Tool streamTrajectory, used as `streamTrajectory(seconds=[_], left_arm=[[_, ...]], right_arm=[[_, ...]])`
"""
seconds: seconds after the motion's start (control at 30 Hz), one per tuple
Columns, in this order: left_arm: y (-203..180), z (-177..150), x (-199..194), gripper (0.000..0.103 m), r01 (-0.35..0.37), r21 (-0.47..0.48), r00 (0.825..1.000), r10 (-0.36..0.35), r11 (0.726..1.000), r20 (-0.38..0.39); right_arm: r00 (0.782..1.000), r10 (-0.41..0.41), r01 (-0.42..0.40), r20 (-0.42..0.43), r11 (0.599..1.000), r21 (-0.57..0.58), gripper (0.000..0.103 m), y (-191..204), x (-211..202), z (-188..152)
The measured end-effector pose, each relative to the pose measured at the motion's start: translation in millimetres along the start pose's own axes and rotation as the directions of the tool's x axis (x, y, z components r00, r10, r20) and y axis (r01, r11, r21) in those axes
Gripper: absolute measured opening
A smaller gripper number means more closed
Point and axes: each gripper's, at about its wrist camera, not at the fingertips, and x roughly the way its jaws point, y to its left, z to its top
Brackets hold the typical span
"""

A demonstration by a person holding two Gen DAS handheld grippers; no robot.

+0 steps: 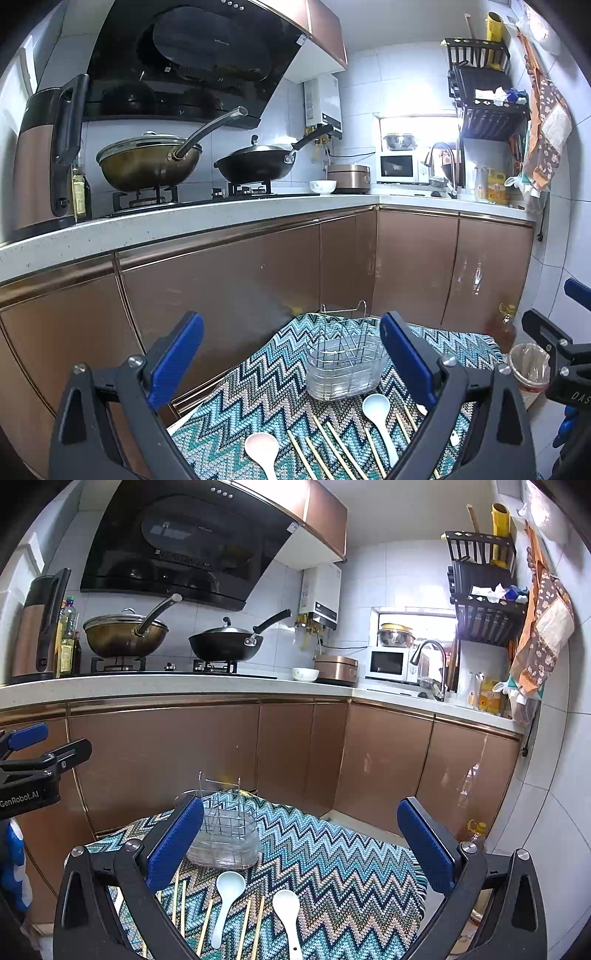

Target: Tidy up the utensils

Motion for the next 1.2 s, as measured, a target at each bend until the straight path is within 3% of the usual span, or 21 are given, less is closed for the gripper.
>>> streamTrajectory(seconds=[0.67, 1.2], left_arm=[[-1.2, -1.1, 2.8, 0.096, -0.07, 0.031, 0.998, 0.07, 0.997, -0.002], [-1.2, -2.9, 3.5, 0.096, -0.078, 0.037, 0.997, 0.077, 0.996, 0.016]], right_arm=[[1.0, -0.011, 0.011, -0.004, 1.0, 0.014, 0.103, -1.4, 2.6, 0.5], [0.999, -0.033, 0.032, 0.025, 0.998, 0.048, 0.103, -4.0, 0.7, 1.1]])
